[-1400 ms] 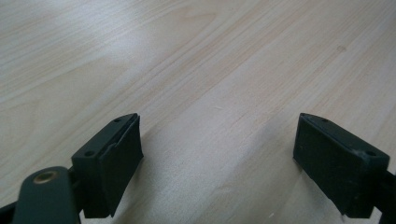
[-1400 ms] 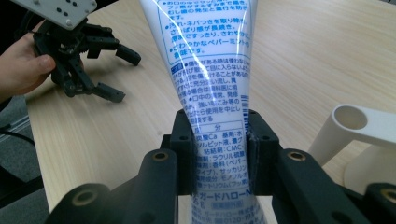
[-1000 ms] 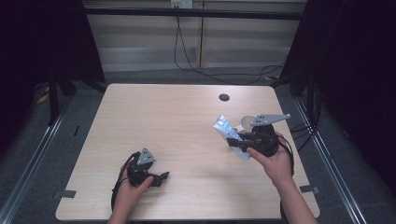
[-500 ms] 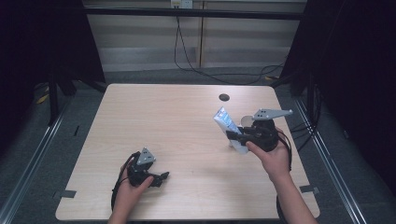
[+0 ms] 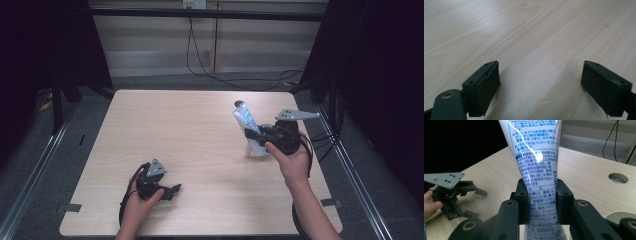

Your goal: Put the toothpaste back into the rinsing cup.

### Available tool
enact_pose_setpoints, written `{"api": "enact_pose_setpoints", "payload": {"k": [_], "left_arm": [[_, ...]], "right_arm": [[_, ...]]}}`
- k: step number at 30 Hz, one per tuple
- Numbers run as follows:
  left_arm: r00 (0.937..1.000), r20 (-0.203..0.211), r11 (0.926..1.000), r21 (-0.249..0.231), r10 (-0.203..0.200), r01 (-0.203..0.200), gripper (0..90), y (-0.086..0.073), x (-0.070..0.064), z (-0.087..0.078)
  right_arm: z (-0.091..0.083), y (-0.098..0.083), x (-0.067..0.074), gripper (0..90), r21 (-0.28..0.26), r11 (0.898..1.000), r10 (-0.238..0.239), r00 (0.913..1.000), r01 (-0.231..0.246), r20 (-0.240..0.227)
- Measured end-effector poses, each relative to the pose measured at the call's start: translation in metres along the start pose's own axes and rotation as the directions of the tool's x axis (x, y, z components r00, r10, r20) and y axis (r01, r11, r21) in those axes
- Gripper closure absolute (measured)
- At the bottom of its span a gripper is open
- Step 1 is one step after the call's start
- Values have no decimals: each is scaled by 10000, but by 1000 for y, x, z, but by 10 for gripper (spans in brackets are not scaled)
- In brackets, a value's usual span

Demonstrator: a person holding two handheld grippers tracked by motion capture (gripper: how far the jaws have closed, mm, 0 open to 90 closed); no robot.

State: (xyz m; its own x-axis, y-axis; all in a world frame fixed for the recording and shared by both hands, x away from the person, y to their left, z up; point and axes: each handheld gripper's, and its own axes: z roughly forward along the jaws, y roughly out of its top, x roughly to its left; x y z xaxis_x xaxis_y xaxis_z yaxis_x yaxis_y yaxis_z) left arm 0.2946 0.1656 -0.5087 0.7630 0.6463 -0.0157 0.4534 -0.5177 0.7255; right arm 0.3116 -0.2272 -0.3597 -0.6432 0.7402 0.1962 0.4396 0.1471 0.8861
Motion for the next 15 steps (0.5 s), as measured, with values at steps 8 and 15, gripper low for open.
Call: {"api": "enact_pose_setpoints", "payload": {"k": [8, 15], "left_arm": [[10000, -7, 10000, -6, -3, 3, 152, 0, 0, 0], [10000, 3, 10000, -1, -2, 2, 152, 0, 0, 0]], "right_arm": [[4, 0, -6, 696, -401, 9990, 221, 9992, -208, 324], [5, 4, -14, 695, -615, 9974, 411, 9978, -379, 513]]}}
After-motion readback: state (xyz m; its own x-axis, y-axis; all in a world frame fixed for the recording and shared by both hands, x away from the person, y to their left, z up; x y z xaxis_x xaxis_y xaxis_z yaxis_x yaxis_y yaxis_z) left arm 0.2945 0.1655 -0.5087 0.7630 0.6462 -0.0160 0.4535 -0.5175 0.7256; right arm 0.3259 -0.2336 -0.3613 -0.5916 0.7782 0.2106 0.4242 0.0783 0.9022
